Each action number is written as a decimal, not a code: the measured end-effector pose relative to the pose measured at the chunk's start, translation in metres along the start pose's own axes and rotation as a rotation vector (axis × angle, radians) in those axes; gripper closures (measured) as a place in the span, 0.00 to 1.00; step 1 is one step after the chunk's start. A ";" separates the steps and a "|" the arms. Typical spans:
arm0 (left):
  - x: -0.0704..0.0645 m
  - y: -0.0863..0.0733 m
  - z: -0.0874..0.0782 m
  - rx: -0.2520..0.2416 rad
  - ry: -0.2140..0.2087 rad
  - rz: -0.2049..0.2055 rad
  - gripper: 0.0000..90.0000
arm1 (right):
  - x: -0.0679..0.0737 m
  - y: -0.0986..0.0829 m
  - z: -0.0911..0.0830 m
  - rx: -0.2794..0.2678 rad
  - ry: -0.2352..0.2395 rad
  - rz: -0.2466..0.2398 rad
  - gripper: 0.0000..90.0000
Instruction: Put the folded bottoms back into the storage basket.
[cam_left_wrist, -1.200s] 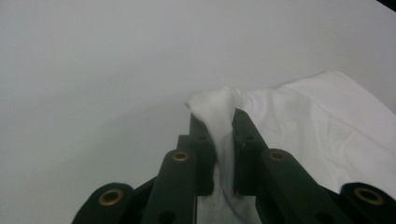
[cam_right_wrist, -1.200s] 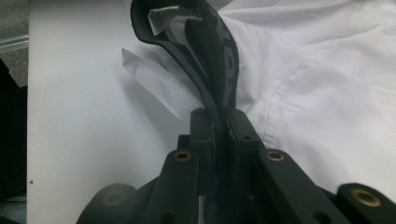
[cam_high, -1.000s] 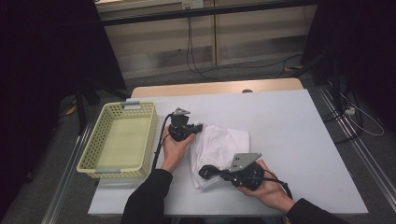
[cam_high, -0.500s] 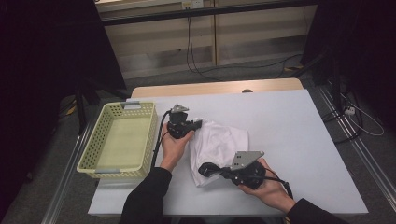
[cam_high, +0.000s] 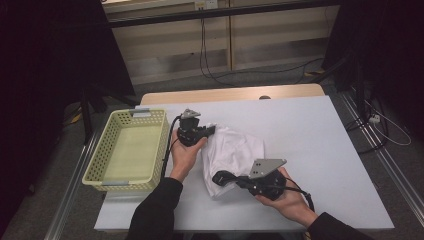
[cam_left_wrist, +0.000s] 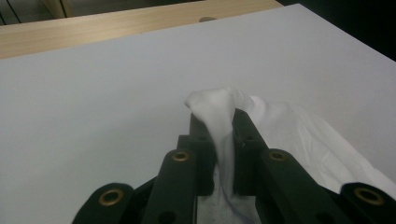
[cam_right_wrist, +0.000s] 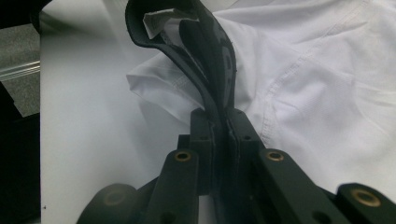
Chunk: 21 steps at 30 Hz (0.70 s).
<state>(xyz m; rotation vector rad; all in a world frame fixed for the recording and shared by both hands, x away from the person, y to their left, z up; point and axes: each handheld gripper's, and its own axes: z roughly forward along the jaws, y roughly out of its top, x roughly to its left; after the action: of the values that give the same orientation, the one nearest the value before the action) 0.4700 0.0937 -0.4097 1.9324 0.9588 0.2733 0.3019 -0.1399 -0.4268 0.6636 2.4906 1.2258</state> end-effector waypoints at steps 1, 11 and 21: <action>0.000 0.001 -0.001 -0.002 0.001 0.002 0.91 | 0.000 0.001 0.000 -0.003 0.000 0.002 0.92; 0.000 0.012 -0.010 -0.018 0.012 0.016 0.91 | -0.002 0.010 -0.003 -0.038 -0.009 -0.004 0.92; 0.001 0.023 -0.018 -0.034 0.023 0.021 0.91 | -0.002 0.020 -0.009 -0.069 -0.021 -0.007 0.92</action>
<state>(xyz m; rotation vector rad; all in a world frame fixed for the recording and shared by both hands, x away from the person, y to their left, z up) 0.4730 0.1003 -0.3809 1.9132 0.9431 0.3222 0.3056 -0.1365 -0.4056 0.6458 2.4203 1.2891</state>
